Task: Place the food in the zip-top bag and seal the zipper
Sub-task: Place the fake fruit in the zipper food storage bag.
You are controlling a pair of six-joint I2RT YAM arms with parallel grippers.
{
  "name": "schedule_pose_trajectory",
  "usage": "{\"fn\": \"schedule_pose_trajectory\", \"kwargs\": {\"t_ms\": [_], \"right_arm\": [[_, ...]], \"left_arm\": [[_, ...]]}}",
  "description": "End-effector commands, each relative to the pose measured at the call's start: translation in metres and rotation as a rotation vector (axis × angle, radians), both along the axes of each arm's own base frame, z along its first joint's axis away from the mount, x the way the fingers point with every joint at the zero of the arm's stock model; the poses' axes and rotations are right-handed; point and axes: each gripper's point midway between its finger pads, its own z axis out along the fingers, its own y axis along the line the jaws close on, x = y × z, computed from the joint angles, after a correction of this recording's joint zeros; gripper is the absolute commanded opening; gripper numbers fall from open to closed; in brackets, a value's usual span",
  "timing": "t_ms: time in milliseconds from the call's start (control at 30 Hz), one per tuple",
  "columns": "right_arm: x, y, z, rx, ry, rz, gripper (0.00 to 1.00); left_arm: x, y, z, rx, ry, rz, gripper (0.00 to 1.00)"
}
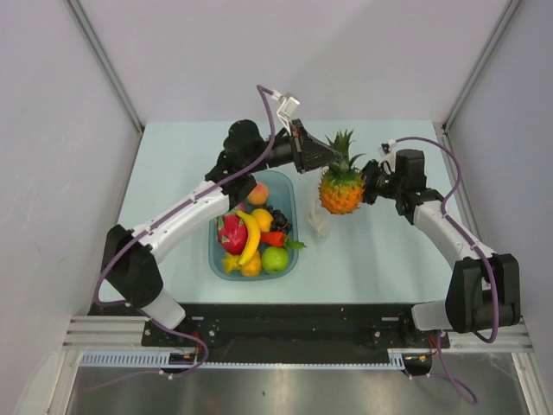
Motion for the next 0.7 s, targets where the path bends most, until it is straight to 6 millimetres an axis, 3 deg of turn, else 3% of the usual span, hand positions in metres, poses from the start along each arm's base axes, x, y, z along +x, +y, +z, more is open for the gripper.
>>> {"fn": "schedule_pose_trajectory", "kwargs": {"t_ms": [0, 200, 333, 500, 667], "right_arm": [[0.004, -0.005, 0.01, -0.014, -0.042, -0.011, 0.0], [-0.001, -0.012, 0.01, -0.026, -0.05, -0.013, 0.0], [-0.001, -0.013, 0.008, -0.023, -0.048, -0.009, 0.0], [0.0, -0.011, 0.011, 0.001, -0.054, -0.006, 0.0], [0.001, -0.007, 0.015, 0.033, -0.058, 0.004, 0.0]], "left_arm": [[0.032, 0.005, 0.0, -0.05, -0.008, 0.139, 0.0], [0.073, 0.021, -0.041, 0.135, -0.085, 0.35, 0.0], [0.093, 0.033, -0.055, 0.237, -0.141, 0.492, 0.0], [0.095, 0.027, -0.069, 0.337, -0.2, 0.554, 0.0], [0.078, 0.0, -0.079, 0.37, -0.126, 0.543, 0.0]]}}
